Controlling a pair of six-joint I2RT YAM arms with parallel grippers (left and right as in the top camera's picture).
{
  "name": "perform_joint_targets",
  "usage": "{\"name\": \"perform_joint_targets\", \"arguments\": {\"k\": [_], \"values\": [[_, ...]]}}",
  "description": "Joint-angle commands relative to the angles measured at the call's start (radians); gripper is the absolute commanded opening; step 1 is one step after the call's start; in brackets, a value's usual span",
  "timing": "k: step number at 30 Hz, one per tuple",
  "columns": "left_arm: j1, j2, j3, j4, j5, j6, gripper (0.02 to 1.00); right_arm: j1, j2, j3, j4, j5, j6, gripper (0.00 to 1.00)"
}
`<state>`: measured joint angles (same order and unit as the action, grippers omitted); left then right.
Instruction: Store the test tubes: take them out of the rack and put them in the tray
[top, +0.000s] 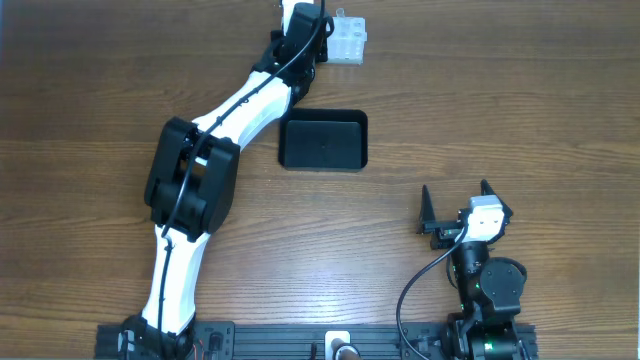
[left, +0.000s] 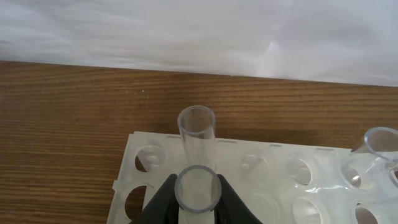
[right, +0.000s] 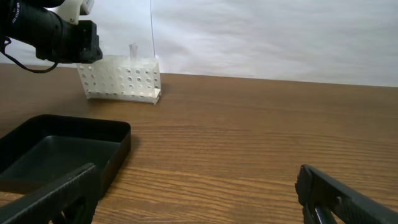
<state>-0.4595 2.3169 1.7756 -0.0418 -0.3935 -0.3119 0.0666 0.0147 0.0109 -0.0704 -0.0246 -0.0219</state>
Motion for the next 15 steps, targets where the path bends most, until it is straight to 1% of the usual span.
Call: {"name": "perform_joint_targets", "arguments": {"k": [1,7,15], "values": [[0.013,-0.043,0.023,0.0,-0.005,-0.011,0.141,0.005,-0.01,-0.006,-0.002,0.003,0.006,0.991],[0.014,-0.086,0.023,-0.005,-0.005,-0.01,0.139,0.005,-0.01,-0.006,-0.002,0.003,0.006,0.991],[0.014,-0.197,0.023,-0.064,-0.005,-0.011,0.141,0.005,-0.01,-0.006,-0.002,0.003,0.006,0.991]]}}
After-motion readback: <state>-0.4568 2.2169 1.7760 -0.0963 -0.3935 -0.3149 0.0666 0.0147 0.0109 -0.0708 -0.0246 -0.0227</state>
